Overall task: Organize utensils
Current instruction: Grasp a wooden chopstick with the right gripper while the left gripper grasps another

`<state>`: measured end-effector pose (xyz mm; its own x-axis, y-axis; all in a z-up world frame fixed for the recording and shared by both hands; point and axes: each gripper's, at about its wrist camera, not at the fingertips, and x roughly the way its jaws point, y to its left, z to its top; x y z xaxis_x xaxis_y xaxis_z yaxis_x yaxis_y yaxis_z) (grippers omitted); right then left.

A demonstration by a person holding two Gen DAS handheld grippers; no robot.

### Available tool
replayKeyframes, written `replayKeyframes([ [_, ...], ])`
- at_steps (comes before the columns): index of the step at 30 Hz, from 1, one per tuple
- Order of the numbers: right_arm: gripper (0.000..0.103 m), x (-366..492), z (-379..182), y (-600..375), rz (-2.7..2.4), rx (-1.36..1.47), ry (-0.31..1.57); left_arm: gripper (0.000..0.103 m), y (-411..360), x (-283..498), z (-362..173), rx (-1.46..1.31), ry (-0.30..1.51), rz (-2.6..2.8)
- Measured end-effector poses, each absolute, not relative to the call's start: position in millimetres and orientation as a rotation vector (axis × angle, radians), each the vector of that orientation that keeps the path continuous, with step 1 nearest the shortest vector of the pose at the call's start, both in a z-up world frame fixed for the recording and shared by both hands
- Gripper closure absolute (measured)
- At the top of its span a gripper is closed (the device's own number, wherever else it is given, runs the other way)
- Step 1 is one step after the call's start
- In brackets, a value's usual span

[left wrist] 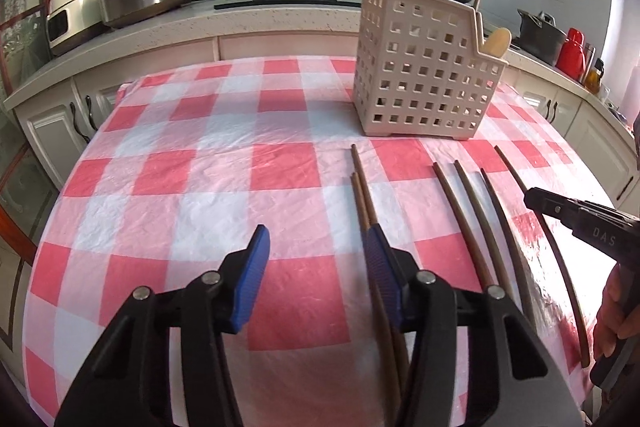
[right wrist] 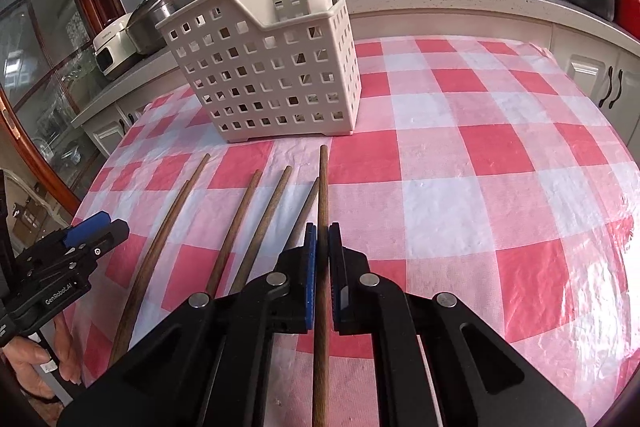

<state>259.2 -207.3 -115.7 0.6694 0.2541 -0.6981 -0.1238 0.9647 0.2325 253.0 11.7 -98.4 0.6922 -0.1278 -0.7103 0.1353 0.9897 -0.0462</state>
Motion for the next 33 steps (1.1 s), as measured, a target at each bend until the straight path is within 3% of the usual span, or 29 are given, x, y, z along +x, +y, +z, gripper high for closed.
replayKeyframes([
  [4,0.097,256,-115,-208,0.229,0.178,0.804,0.066,1,262,-108,0.03,0.839,-0.148],
  [18,0.096,256,-118,-218,0.24,0.21,0.804,0.068,-14,280,-118,0.082,0.892,-0.128],
  [19,0.096,256,-118,-218,0.24,0.208,0.805,0.071,-15,281,-118,0.082,0.895,-0.131],
  [21,0.096,256,-118,-218,0.238,0.203,0.804,0.094,-18,283,-117,0.098,0.898,-0.143],
  [22,0.096,255,-117,-218,0.239,0.203,0.801,0.096,-19,283,-117,0.109,0.902,-0.146],
  [33,0.097,243,-92,-221,0.248,0.195,0.727,0.097,-8,263,-89,0.038,0.808,-0.167],
])
